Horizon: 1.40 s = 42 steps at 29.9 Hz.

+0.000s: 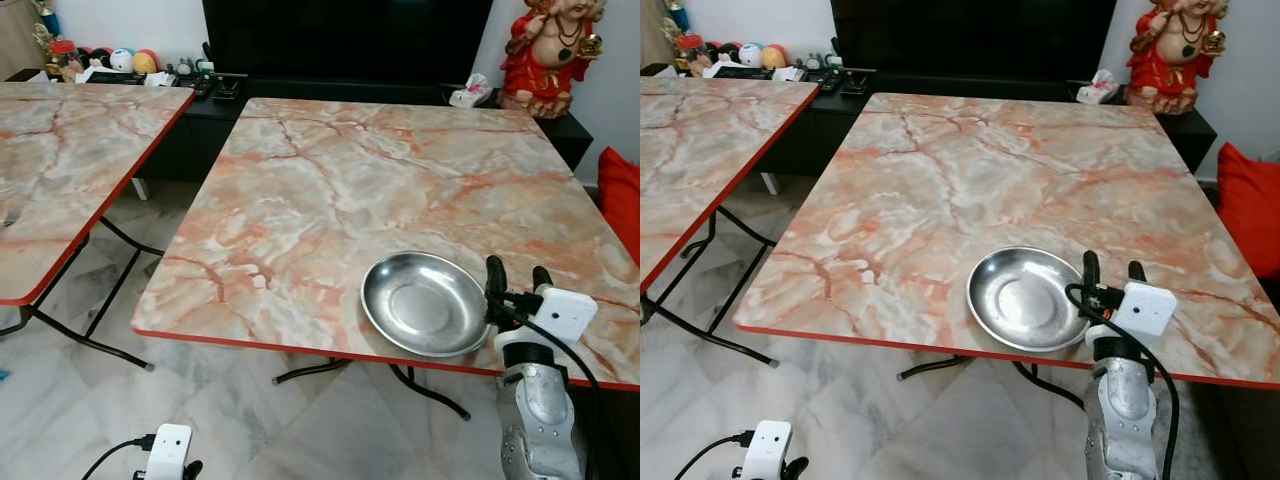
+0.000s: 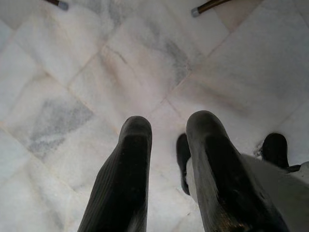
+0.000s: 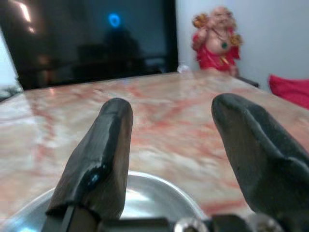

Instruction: Setting the table

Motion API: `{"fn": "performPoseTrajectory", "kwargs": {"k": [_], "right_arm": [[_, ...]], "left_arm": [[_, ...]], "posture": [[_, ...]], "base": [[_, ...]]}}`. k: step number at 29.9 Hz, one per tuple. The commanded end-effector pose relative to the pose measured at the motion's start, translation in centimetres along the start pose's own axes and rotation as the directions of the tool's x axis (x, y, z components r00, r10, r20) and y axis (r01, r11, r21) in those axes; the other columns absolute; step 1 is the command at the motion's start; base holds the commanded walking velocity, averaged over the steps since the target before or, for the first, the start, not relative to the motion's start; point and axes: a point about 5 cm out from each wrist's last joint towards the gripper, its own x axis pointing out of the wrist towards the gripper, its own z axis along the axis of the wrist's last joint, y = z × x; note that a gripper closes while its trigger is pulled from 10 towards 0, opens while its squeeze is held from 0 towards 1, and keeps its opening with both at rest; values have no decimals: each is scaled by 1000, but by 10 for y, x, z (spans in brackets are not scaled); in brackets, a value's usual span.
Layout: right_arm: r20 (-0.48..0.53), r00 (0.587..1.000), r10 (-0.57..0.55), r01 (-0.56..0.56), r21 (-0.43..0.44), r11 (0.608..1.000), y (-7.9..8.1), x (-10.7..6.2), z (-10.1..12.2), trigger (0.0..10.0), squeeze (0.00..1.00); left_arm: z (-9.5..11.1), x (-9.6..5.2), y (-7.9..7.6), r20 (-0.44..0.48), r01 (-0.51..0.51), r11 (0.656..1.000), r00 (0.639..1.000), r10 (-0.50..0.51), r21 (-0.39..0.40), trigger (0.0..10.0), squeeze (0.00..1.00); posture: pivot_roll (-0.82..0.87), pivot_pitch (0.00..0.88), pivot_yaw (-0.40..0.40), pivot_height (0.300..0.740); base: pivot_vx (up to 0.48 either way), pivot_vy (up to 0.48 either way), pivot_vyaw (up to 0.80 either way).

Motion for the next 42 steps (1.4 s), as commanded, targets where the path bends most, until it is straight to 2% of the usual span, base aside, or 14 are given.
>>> {"fn": "performPoseTrajectory", "kwargs": {"k": [1,26,42], "right_arm": [[7,1000,13,-13,5,1000,6,2,1,10000,0],[6,999,54,-54,12,998,16,12,4,10000,0],[3,998,65,-65,26,998,20,13,2,10000,0]], "left_arm": [[-4,-1,4,-21,-9,1000,1000,9,-1,10000,0],[-6,-1,-3,-25,-8,1000,1000,8,-26,10000,0],[-10,-2,-1,-40,-12,1000,999,11,-26,10000,0]], "posture": [[82,0,-28,740],[83,0,-51,740],[82,0,-48,740]], "base": [[0,289,0],[0,307,0],[0,327,0]]}}
